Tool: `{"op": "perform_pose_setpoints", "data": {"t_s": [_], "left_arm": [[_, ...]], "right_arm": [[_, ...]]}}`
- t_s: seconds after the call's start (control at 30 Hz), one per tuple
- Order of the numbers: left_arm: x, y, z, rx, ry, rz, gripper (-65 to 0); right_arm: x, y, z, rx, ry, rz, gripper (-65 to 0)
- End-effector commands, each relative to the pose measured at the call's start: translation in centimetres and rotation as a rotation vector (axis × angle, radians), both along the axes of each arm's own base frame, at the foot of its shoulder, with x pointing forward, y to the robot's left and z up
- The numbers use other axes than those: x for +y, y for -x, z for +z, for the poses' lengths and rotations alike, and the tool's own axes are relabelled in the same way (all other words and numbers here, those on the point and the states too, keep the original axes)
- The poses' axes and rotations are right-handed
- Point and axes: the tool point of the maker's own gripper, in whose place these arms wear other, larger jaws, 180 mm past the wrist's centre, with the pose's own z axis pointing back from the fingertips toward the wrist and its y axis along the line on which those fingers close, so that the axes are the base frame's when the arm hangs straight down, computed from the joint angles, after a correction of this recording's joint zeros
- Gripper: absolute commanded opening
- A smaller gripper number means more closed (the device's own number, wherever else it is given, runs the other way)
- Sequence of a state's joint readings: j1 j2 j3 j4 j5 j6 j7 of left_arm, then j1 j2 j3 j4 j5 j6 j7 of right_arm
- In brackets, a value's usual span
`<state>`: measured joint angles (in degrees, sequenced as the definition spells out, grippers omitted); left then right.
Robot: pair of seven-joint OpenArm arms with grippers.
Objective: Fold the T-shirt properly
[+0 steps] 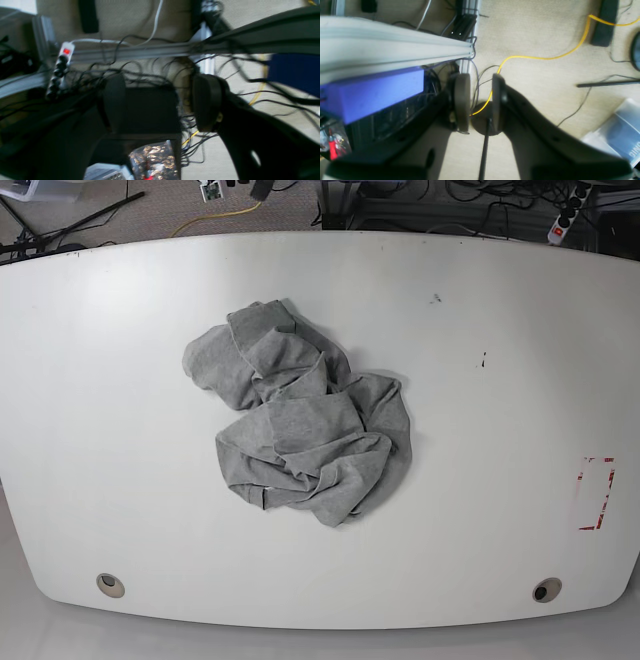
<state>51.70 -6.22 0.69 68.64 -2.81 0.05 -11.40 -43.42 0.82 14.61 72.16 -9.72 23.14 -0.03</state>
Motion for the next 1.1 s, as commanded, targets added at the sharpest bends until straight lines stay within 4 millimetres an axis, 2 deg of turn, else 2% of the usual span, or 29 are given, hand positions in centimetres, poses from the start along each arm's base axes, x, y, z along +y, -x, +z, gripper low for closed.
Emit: {"op": "perform_pose_setpoints", "data": {"t_s": [0.0, 0.2, 0.4, 0.63, 0.8, 1.0, 1.07], "left_arm": [[1.7, 0.4, 1.7, -0.018, -0.035, -0.006, -25.8], [3.1, -0.7, 5.2, -0.090, -0.070, -0.007, -25.8], [4.2, -2.5, 8.9, -0.172, -0.104, -0.011, -25.8], [3.1, -3.7, 12.6, -0.236, -0.088, -0.036, -25.8], [2.2, -4.9, 14.8, -0.285, -0.075, -0.046, -25.8], [1.4, -6.9, 17.1, -0.357, -0.062, -0.057, -25.3], [1.2, -7.4, 17.5, -0.374, -0.058, -0.060, -22.6]], "right_arm": [[-0.2, 0.0, 1.5, -0.034, 0.003, -0.003, -51.4], [0.0, -0.1, 5.1, -0.098, -0.026, -0.070, -51.4], [-0.1, -0.3, 8.4, -0.151, -0.016, -0.053, -51.4], [0.2, -1.1, 12.7, -0.219, 0.001, -0.015, -51.4], [0.2, -2.9, 15.7, -0.297, -0.031, -0.055, -51.4], [-1.6, -5.0, 17.3, -0.371, -0.055, -0.089, -51.4], [-1.9, -6.5, 17.8, -0.410, -0.070, -0.086, -51.4]]}}
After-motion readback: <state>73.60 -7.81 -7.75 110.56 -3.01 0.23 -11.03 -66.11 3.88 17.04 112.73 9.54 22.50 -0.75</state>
